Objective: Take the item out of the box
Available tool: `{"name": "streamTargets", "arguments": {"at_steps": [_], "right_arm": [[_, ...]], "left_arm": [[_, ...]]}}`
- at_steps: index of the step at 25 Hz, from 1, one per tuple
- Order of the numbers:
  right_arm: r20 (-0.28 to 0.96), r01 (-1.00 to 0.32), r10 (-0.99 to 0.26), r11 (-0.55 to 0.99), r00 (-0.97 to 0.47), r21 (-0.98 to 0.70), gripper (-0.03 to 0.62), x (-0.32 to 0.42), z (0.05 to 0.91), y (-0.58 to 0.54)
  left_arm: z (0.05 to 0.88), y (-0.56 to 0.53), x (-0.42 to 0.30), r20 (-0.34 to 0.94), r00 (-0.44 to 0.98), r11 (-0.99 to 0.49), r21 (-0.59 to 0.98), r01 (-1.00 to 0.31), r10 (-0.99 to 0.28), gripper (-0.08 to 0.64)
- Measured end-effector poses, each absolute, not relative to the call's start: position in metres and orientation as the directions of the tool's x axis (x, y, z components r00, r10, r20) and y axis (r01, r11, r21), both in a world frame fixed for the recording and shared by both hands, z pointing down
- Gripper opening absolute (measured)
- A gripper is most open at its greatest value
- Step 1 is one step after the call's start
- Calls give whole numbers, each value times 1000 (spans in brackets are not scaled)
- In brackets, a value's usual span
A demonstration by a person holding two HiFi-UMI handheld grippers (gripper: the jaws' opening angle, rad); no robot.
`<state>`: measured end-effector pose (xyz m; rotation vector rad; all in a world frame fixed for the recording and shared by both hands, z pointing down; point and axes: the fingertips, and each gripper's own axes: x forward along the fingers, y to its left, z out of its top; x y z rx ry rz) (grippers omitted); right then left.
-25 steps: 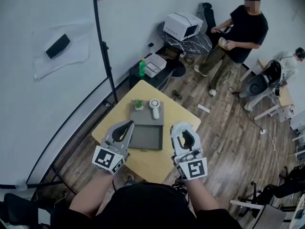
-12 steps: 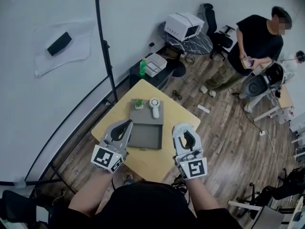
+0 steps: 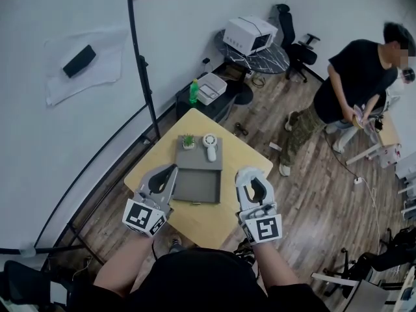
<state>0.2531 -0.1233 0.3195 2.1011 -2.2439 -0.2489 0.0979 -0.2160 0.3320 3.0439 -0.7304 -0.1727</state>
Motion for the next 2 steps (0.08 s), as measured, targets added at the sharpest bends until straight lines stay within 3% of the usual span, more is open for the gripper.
{"name": "streamTargets", "arguments": {"at_steps": [2], "right_arm": [[-72,-986,-995,57,-69,157,104,255,319,-122]], "left_arm": [[332,-216,98,-103,885,-891,28,-453,-454,-2]]}}
